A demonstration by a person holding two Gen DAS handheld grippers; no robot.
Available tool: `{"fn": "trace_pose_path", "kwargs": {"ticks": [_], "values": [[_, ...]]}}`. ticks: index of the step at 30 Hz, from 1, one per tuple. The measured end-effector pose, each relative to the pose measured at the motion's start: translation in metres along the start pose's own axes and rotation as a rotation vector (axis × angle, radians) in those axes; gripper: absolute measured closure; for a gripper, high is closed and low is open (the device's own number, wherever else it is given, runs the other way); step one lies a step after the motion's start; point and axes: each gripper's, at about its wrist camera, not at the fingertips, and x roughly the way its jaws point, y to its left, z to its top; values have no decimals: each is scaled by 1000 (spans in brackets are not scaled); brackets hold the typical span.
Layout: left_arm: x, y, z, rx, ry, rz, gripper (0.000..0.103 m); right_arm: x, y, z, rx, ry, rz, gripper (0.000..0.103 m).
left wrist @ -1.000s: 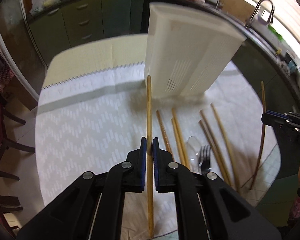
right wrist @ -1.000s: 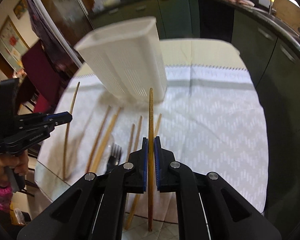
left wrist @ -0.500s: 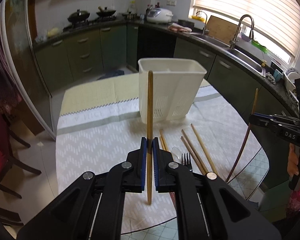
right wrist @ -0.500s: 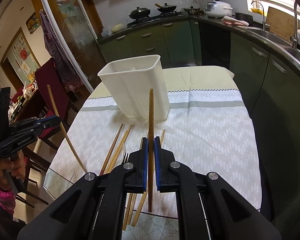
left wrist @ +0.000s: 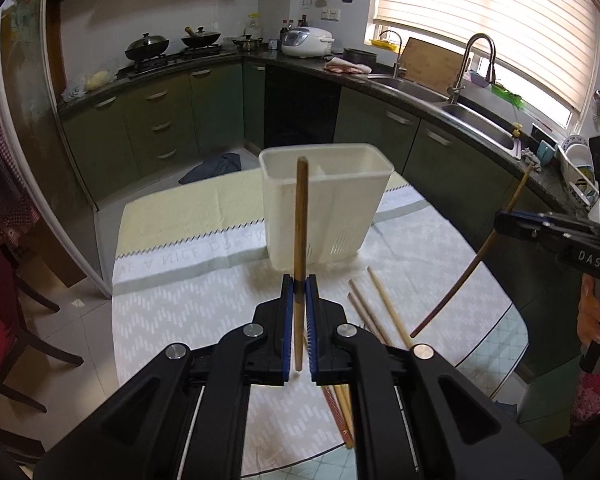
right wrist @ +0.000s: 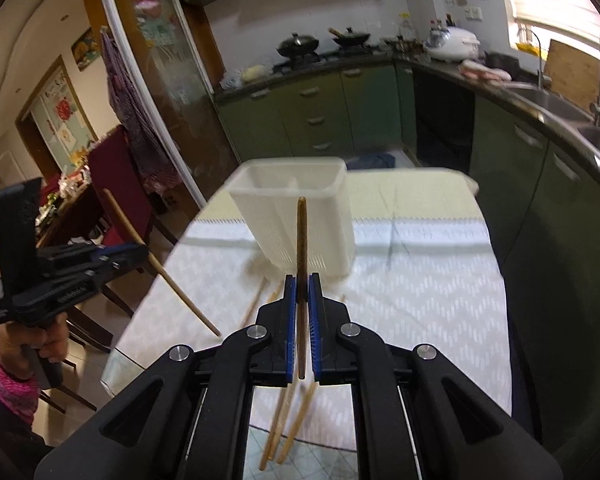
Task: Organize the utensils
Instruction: 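Lift the held chopsticks upright with both grippers toward the white holder, then open both grippers to drop the chopsticks into the white holder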
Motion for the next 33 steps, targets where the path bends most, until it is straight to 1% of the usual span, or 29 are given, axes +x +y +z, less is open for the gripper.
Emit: {"fn": "trace_pose_path", "kwargs": {"ticks": [3,7,11,13,15,19,21,23,26,30,32,33], "values": [[-13,-5,20,22,-25,-8,97,-18,7,23,-16,-42,26,96],[-37,-12,57,47,-79,-26,97,-45,15,61,-32,-113,51,96],[-58,-16,97,70,-160,-5,97,-61,20,97,-43,-184,47,96],[-62,-18,118,78,-203,9,97,-63,21,116,-41,-214,48,96],[-61,-19,134,78,-233,16,97,-59,23,136,-45,-244,30,96],[-44,-20,162,73,-290,18,97,-35,22,172,-45,-282,-25,96],[-31,-19,167,67,-288,22,97,-12,19,183,-38,-265,-45,96],[-7,-15,167,50,-249,18,97,16,13,188,-30,-223,-57,96],[26,-7,161,29,-186,20,97,57,8,183,-32,-152,-85,96],[53,0,152,16,-120,22,96,95,2,170,-34,-80,-95,96],[59,1,147,19,-101,26,92,105,1,162,-38,-64,-88,89],[61,0,146,20,-94,23,85,108,2,159,-42,-61,-91,79]]}}
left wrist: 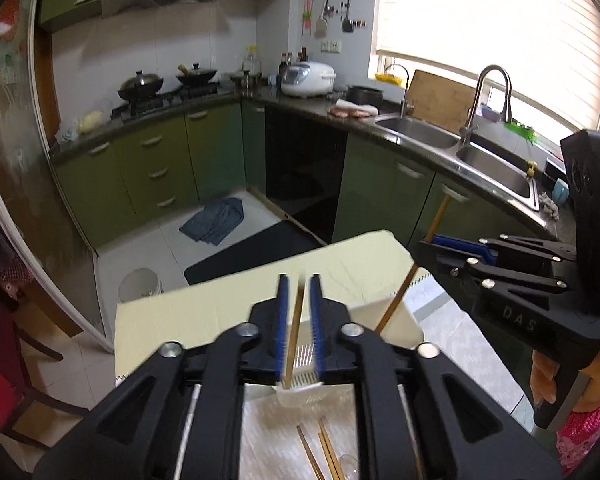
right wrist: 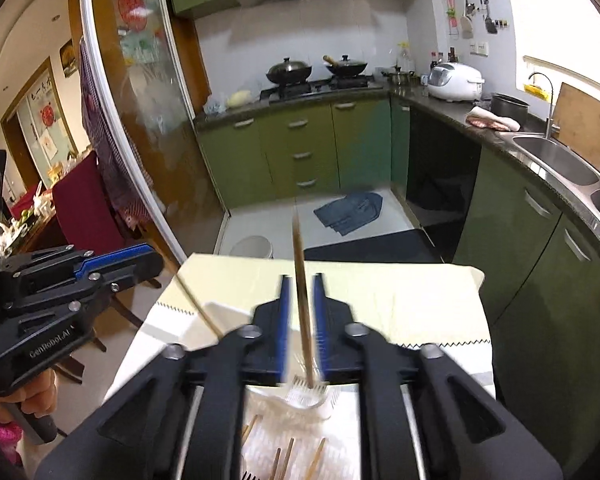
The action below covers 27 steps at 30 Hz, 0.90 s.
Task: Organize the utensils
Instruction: 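Open both grippers to drop the chopsticks into the white holder, then lower both grippers back to the remaining chopsticks on the cloth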
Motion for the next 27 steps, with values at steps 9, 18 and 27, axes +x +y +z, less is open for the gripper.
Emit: {"fn": "trace_pose_path", "kwargs": {"ticks": [9,18,27], "values": [[-15,-6,-26,3,54,5,76,-38,5,-22,-23,-50,3,65],[15,-2,-143,-26,377,26,65,-81,-18,-126,-13,58,-5,60],[72,7,-211,-156,555,23,65,-43,-32,-222,50,243,-27,60]]}}
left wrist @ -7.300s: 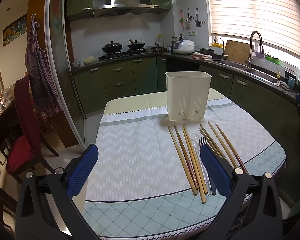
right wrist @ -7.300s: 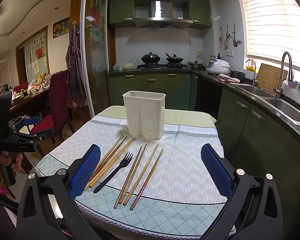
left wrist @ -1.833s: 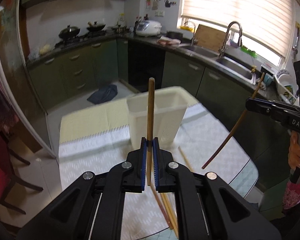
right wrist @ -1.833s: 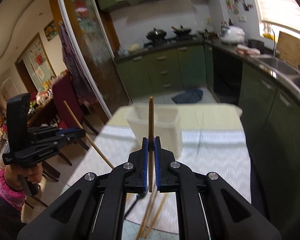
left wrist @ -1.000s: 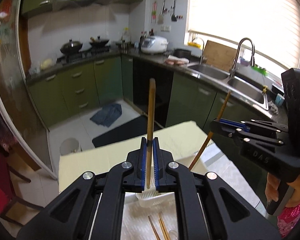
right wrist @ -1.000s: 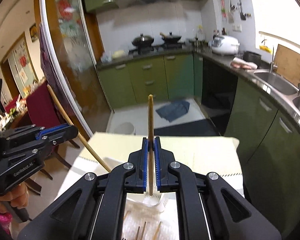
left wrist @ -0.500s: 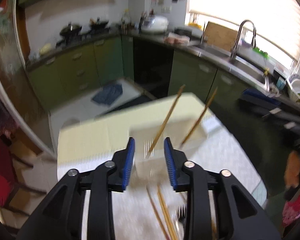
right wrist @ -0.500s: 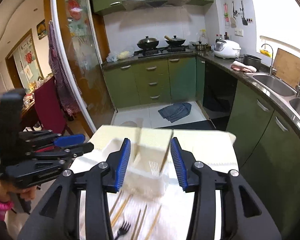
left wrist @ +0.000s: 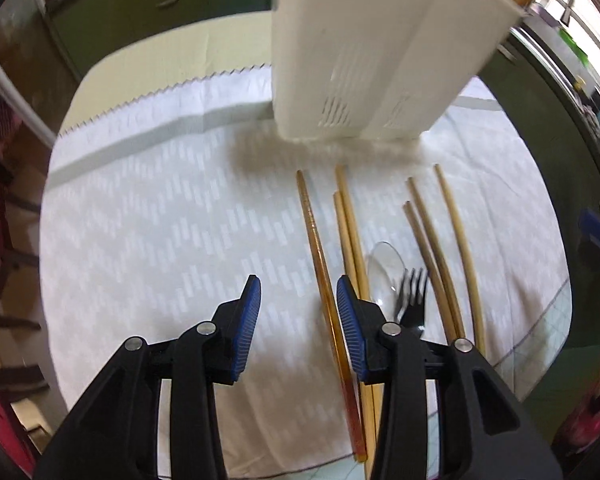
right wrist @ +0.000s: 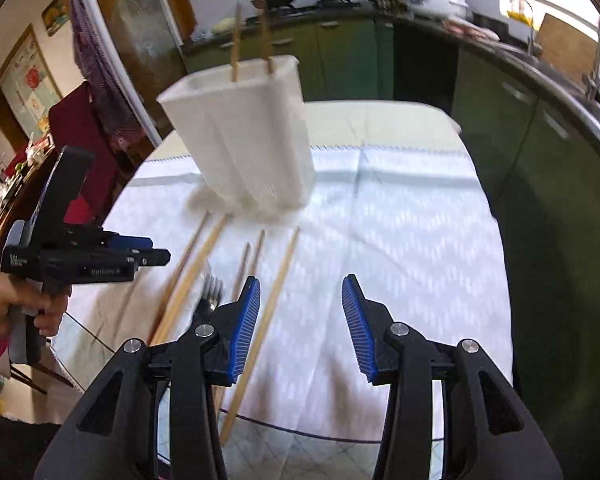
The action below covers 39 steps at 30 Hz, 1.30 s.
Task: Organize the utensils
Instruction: 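Lower both grippers back to the remaining chopsticks on the cloth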
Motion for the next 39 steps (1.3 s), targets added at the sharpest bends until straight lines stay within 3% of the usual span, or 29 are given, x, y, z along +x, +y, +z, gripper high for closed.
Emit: {"fn": "trace_pose_path", "kwargs": {"ticks": [9,17,24,32,34,39], "values": [[21,-12,-1,14,32,30,65,3,-24,-6,51,12,-49,56],[22,-17,-6,71,36,75,88,64,8,7,-23,155,-29,56],[16,7,-16,84,50,66,95,100,30,19,-73,247,-45,57],[17,5,-10,117,56,63,96,121,40,18,-90,323,-92,67],[17,5,-2,119,63,63,96,124,40,19,-90,316,-118,79],[23,1,11,126,72,63,96,126,40,20,-98,314,-126,92]]}}
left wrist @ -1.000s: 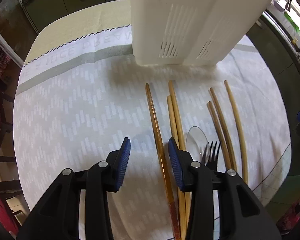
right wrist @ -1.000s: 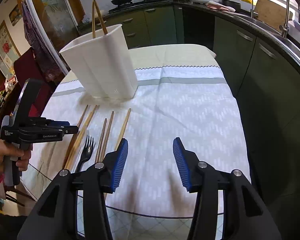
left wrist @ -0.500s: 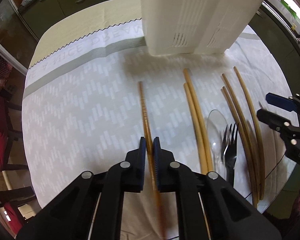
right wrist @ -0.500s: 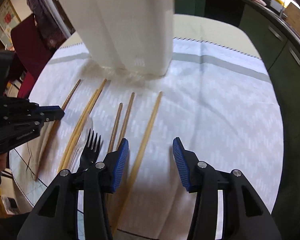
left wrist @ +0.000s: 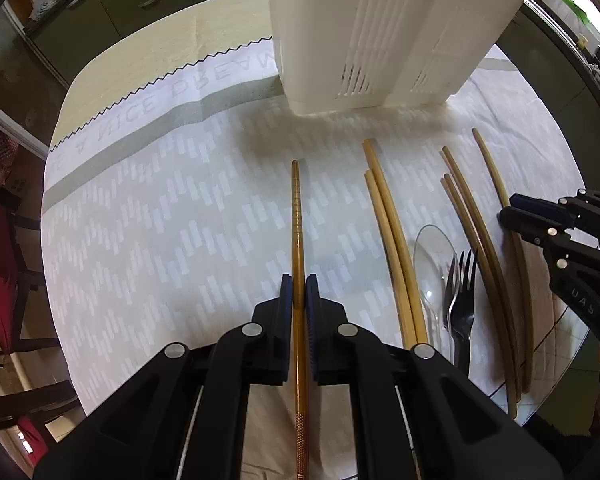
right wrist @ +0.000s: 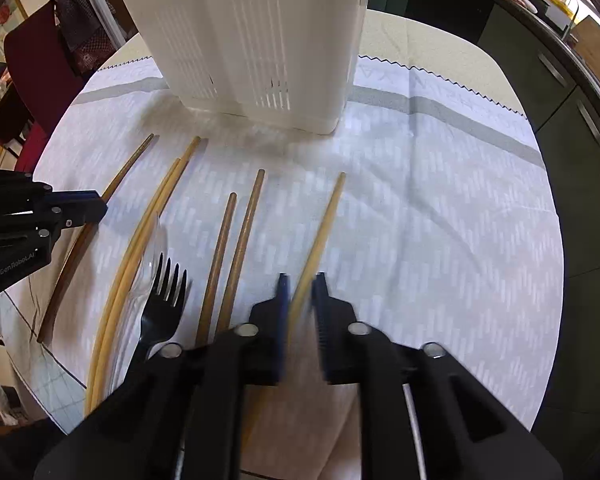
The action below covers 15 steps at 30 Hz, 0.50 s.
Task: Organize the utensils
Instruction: 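Lower both grippers back to the remaining chopsticks on the cloth, then close the left gripper on a chopstick while the right gripper grasps another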
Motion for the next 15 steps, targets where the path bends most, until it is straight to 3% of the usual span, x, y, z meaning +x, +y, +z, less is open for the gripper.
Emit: {"fn": "trace_pose_path", "kwargs": {"ticks": [7,15], "values": [[2,-3,12,5,1,0,97,-4,-6,2,29,-18,50,96],[-7,0,8,-12,-33,-26,97,-41,-22,-2,49,-103,89,96]]}}
